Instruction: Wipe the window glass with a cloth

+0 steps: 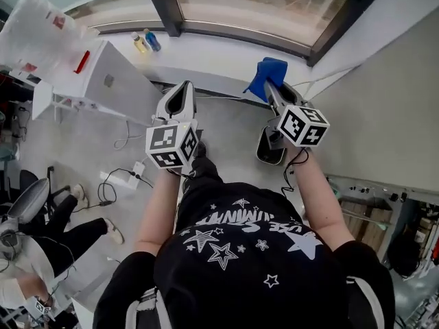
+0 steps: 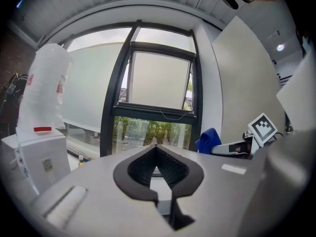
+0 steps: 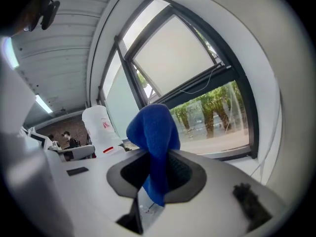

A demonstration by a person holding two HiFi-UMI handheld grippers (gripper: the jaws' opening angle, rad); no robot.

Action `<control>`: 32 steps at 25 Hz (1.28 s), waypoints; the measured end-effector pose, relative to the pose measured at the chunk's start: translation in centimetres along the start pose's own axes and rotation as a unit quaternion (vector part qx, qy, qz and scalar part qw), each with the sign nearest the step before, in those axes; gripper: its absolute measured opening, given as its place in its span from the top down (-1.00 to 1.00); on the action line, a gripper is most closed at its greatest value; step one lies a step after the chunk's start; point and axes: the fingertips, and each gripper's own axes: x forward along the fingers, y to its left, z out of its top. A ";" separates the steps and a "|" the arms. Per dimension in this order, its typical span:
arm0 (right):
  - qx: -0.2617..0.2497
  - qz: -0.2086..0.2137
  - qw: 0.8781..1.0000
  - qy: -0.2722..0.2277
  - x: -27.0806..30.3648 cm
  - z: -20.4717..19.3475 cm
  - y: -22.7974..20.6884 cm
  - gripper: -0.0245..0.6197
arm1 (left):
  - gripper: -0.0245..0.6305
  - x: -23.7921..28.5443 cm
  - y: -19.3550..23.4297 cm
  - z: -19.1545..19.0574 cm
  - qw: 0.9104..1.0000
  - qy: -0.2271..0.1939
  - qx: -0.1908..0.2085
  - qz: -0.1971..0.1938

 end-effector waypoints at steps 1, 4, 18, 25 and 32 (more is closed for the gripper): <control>-0.002 -0.008 1.000 -0.005 1.2 0.6 0.2 0.69 | 0.90 1.1 1.2 0.4 1.000 0.000 -0.003 -0.007; 0.007 -0.035 0.999 -0.014 4.7 1.7 0.8 0.69 | 0.90 4.0 4.6 0.9 0.999 0.011 -0.012 -0.031; 0.002 -0.108 0.994 -0.021 15.0 4.0 2.9 0.69 | 0.90 14.7 14.0 2.9 0.992 0.029 -0.014 -0.121; 0.007 -0.147 0.988 -0.038 13.8 5.6 -2.1 0.69 | 0.90 19.2 10.0 3.3 0.985 0.038 0.009 -0.165; 0.032 -0.116 0.992 -0.028 17.3 6.7 -7.6 0.69 | 0.90 23.7 7.5 3.7 0.988 0.050 0.028 -0.143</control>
